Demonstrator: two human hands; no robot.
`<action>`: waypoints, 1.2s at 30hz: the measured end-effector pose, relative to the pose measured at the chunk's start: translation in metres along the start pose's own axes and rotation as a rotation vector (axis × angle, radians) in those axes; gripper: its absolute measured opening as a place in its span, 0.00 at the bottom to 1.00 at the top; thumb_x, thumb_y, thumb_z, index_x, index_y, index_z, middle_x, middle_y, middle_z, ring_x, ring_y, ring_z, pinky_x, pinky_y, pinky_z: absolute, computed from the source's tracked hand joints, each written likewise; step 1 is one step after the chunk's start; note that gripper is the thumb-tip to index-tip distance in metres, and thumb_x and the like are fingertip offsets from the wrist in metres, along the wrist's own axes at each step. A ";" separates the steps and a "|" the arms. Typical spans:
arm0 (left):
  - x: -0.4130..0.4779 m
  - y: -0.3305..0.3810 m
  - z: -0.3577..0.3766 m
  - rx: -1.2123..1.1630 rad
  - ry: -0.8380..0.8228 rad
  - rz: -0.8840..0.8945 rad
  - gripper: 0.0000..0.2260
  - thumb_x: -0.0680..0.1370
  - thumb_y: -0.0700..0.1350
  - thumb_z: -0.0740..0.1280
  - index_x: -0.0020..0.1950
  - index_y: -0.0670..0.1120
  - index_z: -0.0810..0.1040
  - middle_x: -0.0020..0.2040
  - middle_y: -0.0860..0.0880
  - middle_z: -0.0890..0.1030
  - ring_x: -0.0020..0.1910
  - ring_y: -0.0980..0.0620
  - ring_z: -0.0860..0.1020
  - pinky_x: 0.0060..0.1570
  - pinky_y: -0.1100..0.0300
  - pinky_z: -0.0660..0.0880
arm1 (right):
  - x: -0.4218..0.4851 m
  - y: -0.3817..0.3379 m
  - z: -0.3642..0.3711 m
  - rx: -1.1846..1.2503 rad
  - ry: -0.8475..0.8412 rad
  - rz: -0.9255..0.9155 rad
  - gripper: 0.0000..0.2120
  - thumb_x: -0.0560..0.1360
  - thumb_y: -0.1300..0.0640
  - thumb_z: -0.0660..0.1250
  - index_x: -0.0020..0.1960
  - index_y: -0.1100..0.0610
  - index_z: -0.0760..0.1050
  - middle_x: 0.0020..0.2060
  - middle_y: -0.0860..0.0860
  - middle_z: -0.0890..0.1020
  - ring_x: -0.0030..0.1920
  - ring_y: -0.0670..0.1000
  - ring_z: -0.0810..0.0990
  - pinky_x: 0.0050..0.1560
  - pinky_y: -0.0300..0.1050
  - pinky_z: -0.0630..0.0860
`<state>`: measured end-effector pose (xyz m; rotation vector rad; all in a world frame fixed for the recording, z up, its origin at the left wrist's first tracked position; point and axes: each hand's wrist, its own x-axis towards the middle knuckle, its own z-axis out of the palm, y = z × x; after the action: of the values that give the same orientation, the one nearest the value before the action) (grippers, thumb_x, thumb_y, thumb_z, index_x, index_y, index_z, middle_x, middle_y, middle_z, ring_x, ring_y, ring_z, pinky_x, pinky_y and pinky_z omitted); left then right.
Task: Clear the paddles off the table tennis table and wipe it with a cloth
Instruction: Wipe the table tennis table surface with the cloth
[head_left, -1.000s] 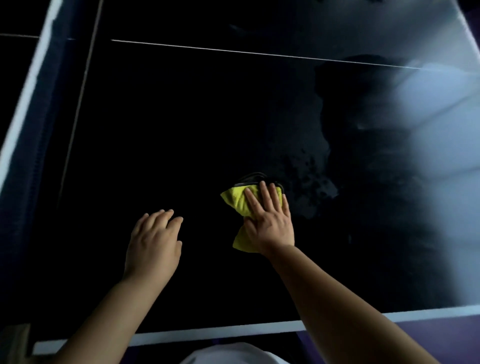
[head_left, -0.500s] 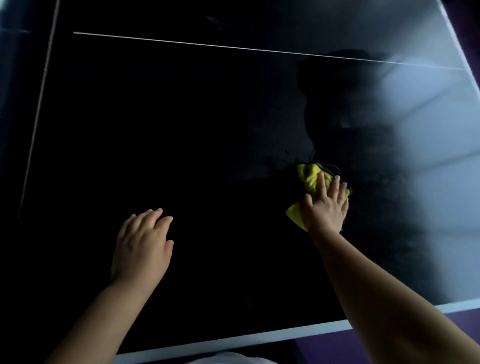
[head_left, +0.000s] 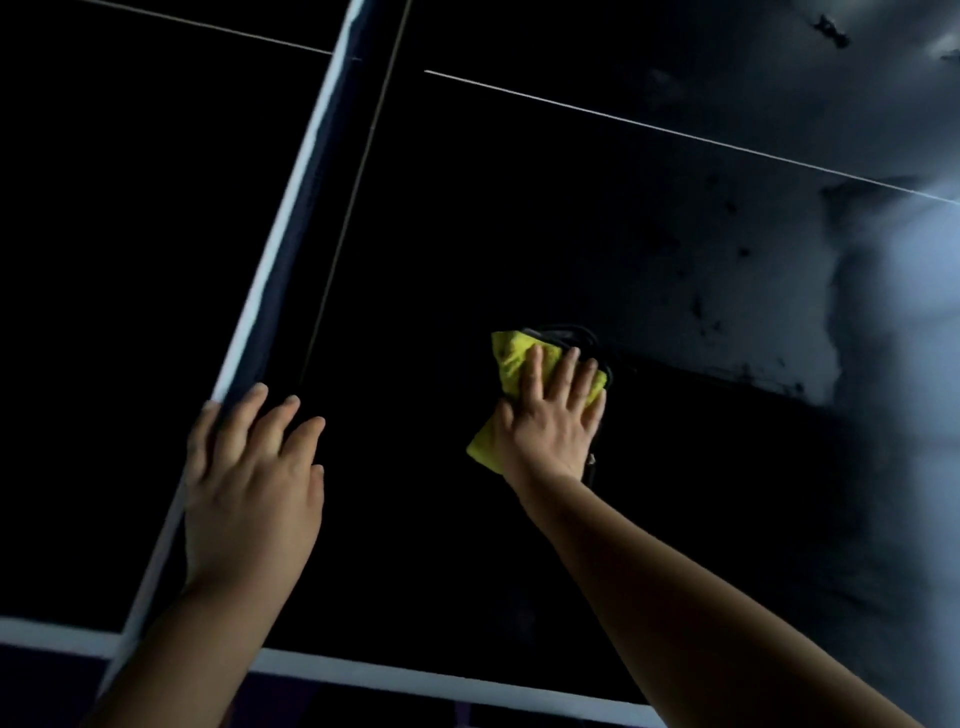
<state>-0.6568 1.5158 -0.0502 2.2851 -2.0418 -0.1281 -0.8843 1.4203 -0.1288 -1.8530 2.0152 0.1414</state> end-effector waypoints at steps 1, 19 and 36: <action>-0.002 -0.009 0.000 0.002 -0.003 -0.008 0.16 0.73 0.43 0.64 0.59 0.41 0.79 0.62 0.40 0.77 0.69 0.40 0.66 0.71 0.43 0.54 | -0.001 -0.021 0.005 -0.010 -0.013 -0.045 0.38 0.79 0.42 0.53 0.79 0.49 0.34 0.77 0.58 0.35 0.76 0.60 0.30 0.74 0.61 0.33; 0.009 -0.016 0.009 0.084 -0.129 -0.010 0.18 0.68 0.40 0.73 0.57 0.41 0.80 0.61 0.40 0.78 0.69 0.40 0.66 0.71 0.42 0.55 | 0.029 -0.117 0.032 -0.106 0.001 -0.654 0.32 0.77 0.45 0.56 0.79 0.44 0.51 0.80 0.51 0.48 0.79 0.53 0.41 0.77 0.55 0.41; 0.095 0.187 0.099 -0.113 0.022 0.320 0.17 0.74 0.48 0.63 0.57 0.41 0.79 0.56 0.42 0.80 0.54 0.43 0.73 0.57 0.51 0.64 | 0.086 0.266 -0.073 0.044 0.167 0.100 0.37 0.71 0.42 0.53 0.79 0.43 0.51 0.80 0.48 0.49 0.79 0.51 0.43 0.77 0.49 0.41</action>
<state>-0.8421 1.4007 -0.1291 1.8598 -2.2902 -0.1908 -1.1636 1.3466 -0.1428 -1.7904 2.2049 -0.0315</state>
